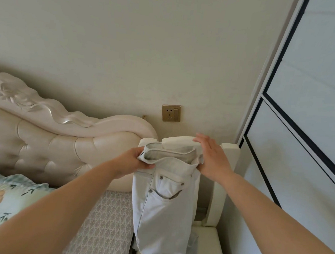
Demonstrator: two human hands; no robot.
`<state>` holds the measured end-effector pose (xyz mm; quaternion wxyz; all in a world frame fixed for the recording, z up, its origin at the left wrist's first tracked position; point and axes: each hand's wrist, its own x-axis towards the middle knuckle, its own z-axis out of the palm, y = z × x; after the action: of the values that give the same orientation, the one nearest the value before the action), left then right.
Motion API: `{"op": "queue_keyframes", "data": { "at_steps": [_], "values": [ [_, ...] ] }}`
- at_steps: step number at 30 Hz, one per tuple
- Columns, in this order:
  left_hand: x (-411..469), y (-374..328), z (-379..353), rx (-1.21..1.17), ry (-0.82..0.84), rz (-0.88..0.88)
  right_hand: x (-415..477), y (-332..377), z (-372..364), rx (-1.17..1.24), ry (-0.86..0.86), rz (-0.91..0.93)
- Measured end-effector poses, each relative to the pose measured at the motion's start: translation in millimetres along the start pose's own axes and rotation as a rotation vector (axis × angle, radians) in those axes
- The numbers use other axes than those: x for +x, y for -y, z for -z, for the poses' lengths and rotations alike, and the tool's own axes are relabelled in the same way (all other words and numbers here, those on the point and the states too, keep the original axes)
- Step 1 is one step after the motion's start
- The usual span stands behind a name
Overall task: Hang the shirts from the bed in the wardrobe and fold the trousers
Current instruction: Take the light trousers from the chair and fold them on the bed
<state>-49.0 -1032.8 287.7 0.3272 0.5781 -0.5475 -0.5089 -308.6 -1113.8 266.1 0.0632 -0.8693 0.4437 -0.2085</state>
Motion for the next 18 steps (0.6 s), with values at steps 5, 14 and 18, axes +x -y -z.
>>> {"op": "queue_keyframes", "data": {
  "at_steps": [5,14,18],
  "values": [
    [-4.0,5.0,-0.8,0.143,0.019,-0.007,-3.7,-0.8,-7.7,-0.265,0.231,0.139],
    [-6.5,9.7,-1.7,0.341,-0.039,-0.190,-8.0,-8.5,-12.5,-0.298,0.331,0.095],
    [-8.1,17.1,0.8,0.490,-0.152,-0.290,-11.2,-8.1,-12.1,-0.103,0.347,-0.055]
  ]
}}
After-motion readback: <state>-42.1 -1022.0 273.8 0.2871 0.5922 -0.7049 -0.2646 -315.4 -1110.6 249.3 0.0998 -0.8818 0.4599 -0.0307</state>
